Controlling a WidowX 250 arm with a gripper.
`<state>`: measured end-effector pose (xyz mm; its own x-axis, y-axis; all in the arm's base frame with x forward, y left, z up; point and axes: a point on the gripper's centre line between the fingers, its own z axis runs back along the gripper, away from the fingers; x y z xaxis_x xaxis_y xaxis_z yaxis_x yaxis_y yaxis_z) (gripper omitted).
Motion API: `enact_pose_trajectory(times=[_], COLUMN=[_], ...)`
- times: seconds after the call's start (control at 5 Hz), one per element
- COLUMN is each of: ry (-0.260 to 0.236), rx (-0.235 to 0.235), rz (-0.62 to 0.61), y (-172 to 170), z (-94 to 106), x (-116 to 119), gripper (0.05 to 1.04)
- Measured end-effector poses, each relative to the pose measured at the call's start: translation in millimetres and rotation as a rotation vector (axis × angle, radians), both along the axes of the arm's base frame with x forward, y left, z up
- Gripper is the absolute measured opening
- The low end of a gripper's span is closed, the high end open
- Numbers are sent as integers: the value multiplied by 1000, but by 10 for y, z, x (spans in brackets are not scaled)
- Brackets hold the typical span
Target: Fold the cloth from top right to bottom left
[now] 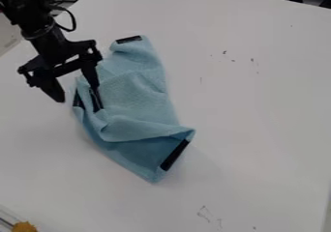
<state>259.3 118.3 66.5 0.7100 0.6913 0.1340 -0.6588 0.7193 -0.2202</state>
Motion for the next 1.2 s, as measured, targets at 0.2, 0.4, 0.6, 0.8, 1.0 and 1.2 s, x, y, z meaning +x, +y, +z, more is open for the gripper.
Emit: enact_pose_trajectory(times=[0.2, 0.4, 0.6, 0.8, 1.0, 1.2], ry=[-8, 52, 49, 77, 89, 101], rx=[40, 88, 127, 158, 180, 190], rz=[-20, -89, -154, -229, -323, -384], y=[-102, -297, -498, -617, -799, -945], z=[202, 385, 540, 516, 494, 487], x=[-33, 74, 280, 580, 845, 1034], gripper=[1003, 999, 999, 999, 999, 999])
